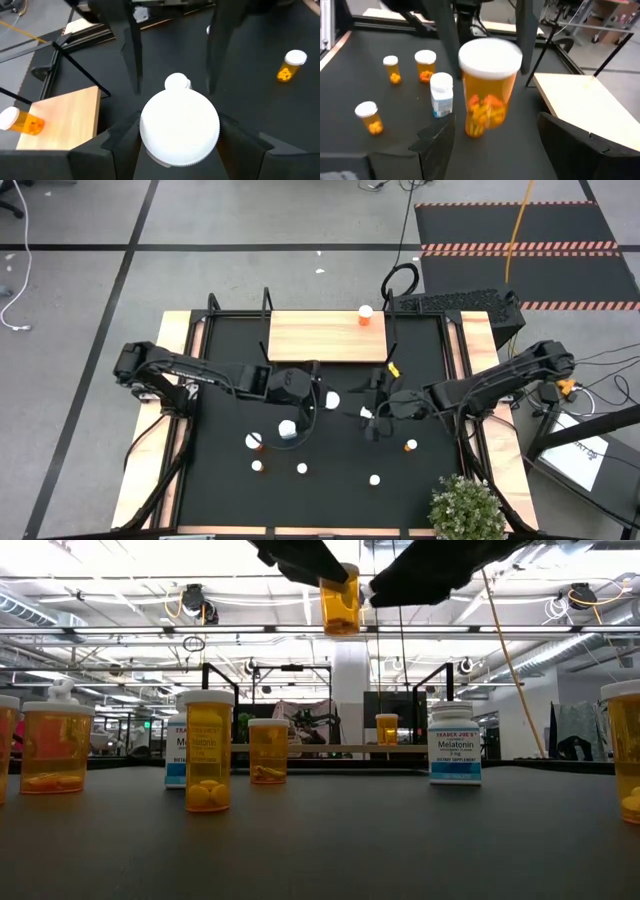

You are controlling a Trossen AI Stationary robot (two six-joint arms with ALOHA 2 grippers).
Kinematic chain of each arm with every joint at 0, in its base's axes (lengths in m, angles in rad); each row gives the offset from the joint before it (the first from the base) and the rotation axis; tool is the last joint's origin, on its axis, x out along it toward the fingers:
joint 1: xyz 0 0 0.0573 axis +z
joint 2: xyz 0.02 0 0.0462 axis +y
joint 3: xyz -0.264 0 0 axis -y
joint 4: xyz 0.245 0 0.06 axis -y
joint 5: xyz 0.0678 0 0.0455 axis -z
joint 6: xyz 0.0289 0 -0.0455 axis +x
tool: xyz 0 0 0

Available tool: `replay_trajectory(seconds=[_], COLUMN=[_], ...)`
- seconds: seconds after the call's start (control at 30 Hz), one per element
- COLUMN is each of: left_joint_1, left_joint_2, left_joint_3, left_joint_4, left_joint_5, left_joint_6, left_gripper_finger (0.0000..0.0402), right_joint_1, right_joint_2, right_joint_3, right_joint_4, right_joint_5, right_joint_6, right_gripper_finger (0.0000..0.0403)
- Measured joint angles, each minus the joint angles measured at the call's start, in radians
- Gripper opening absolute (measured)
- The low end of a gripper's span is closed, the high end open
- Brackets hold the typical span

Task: Pick and place medicine bottles onto shelf by color
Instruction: Put the bottom right big orange pill bottle aligned with the other big orange pill bottle on the shelf

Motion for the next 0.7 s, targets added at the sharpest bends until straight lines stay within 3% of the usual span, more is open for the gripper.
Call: replay_trajectory(seconds=[0.1,0.27,0.37,0.7], left_joint_1=[0.002,0.005,0.006,0.005], left_joint_2=[0.0,0.0,0.0,0.0], left_joint_3=[0.0,0.0,0.0,0.0], left_joint_4=[0.016,0.031,0.048,0.095], left_joint_5=[-0.001,0.0,0.001,0.001], left_joint_6=[0.016,0.041,0.041,0.053], left_gripper_finger=[0.0231,0.0231,0.0232,0.0232], right_joint_1=[-0.021,-0.05,-0.061,-0.067], right_joint_2=[0.042,0.08,0.091,0.091], right_joint_3=[0.0,0.0,0.0,0.001], right_joint_4=[0.044,0.1,0.128,0.15], right_joint_5=[-0.01,-0.112,-0.11,-0.11], right_joint_6=[-0.001,0.01,0.003,-0.027], right_gripper_finger=[0.0277,0.0276,0.0271,0.0214])
